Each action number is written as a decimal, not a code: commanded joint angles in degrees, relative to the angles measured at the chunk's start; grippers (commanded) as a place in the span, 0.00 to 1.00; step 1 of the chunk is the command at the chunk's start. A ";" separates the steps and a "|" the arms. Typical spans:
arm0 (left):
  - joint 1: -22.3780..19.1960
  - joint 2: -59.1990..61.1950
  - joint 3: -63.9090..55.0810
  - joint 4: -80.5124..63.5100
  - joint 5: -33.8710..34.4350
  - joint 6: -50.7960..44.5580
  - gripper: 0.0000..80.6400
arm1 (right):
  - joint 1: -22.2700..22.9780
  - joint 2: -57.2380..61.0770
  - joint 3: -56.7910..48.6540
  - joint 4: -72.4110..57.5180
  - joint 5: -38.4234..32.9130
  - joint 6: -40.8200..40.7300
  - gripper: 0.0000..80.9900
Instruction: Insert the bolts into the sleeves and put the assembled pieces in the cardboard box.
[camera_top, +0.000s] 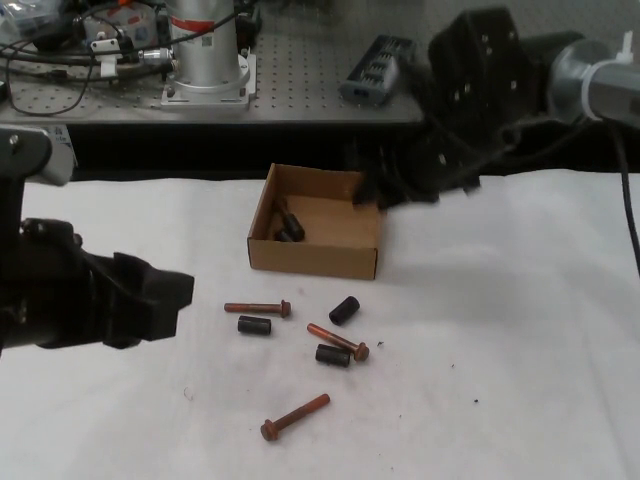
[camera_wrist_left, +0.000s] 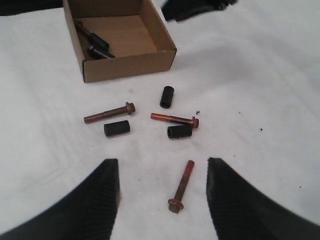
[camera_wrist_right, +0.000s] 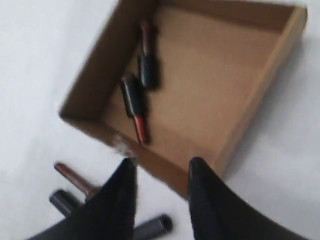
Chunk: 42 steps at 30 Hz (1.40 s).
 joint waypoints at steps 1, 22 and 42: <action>-0.14 -0.32 -0.08 -1.59 -3.68 -0.92 0.48 | 0.69 -1.02 -0.36 2.82 -0.19 -5.26 0.19; 2.72 -4.84 -0.20 6.29 -4.97 9.89 0.47 | 13.01 -5.81 -0.36 23.41 2.80 -28.74 0.35; 4.06 -18.63 -0.20 20.44 -4.97 14.12 0.44 | 22.10 -5.10 9.39 10.01 7.99 -68.02 0.35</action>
